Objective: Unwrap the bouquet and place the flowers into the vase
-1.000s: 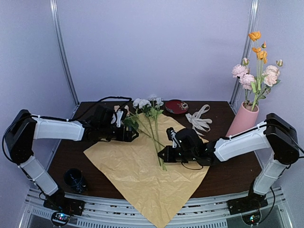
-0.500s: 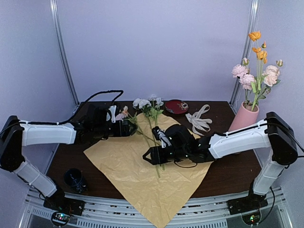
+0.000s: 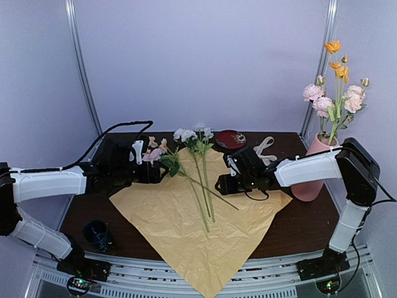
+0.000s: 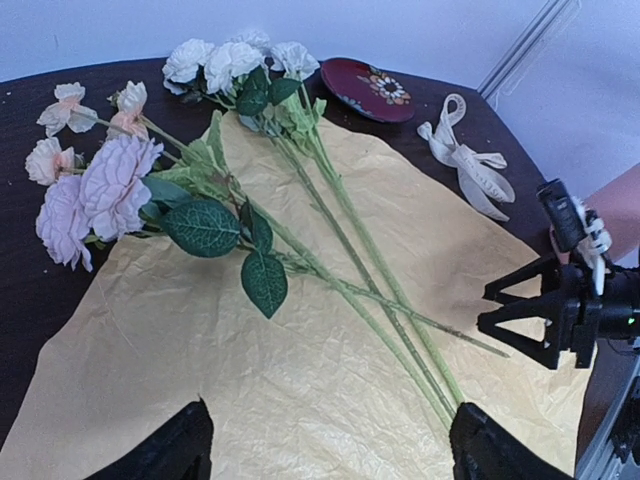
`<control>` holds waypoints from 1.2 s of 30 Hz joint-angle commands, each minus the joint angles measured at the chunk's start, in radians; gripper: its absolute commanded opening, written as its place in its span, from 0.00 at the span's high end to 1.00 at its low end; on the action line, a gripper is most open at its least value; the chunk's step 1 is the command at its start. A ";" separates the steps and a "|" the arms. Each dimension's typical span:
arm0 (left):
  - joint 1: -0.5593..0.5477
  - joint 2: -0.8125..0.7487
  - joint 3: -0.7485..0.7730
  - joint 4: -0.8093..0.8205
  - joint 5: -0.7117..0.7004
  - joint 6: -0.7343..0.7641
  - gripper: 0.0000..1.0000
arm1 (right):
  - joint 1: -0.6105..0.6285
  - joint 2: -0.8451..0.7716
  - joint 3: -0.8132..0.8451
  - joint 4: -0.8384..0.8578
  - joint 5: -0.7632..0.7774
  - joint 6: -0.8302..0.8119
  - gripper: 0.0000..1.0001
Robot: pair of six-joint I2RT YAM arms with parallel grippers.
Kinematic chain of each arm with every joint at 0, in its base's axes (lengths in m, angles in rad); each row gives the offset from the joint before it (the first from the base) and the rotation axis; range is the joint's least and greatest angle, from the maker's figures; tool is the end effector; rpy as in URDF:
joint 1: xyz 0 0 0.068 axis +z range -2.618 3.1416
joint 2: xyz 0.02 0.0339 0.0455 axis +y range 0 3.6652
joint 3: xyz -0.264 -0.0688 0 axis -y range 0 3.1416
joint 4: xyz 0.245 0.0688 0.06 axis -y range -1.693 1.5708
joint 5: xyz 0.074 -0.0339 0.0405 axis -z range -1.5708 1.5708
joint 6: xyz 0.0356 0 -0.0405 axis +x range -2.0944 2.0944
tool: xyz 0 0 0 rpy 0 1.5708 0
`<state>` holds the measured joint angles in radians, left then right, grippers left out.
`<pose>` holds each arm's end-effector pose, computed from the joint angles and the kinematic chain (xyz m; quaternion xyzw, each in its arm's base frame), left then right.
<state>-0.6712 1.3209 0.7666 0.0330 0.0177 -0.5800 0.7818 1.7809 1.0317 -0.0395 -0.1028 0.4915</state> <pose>0.2264 -0.1806 0.2368 0.0439 0.8643 -0.2996 0.4016 0.2617 0.2650 0.1711 -0.1529 0.9107 0.2645 0.2778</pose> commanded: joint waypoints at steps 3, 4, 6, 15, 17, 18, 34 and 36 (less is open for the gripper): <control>0.001 -0.067 -0.054 0.001 -0.008 0.042 0.15 | 0.017 0.089 0.030 -0.083 -0.012 -0.078 0.42; 0.001 -0.071 -0.061 0.001 -0.009 0.042 0.15 | 0.017 0.097 0.027 -0.084 -0.003 -0.077 0.43; 0.002 -0.076 -0.073 0.001 -0.009 0.043 0.15 | 0.020 0.107 0.026 -0.093 0.003 -0.074 0.49; 0.002 -0.078 -0.081 0.008 -0.011 0.048 0.15 | 0.070 0.097 0.039 -0.116 0.022 -0.085 0.96; 0.002 -0.078 -0.079 0.009 -0.012 0.050 0.15 | 0.087 0.087 0.054 -0.137 0.049 -0.088 1.00; 0.002 -0.077 -0.079 0.008 -0.013 0.050 0.15 | 0.100 0.078 0.061 -0.149 0.066 -0.087 1.00; 0.002 -0.124 -0.094 0.000 -0.037 0.045 0.15 | 0.291 0.079 0.212 -0.071 -0.026 0.187 0.91; 0.002 -0.132 -0.098 -0.007 -0.042 0.045 0.15 | 0.306 0.120 0.246 -0.088 -0.062 0.192 0.71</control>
<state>-0.6712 1.2167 0.6815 0.0162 -0.0048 -0.5472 1.0634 1.8225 1.2247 -0.1604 -0.0799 0.5976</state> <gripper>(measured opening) 0.851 0.161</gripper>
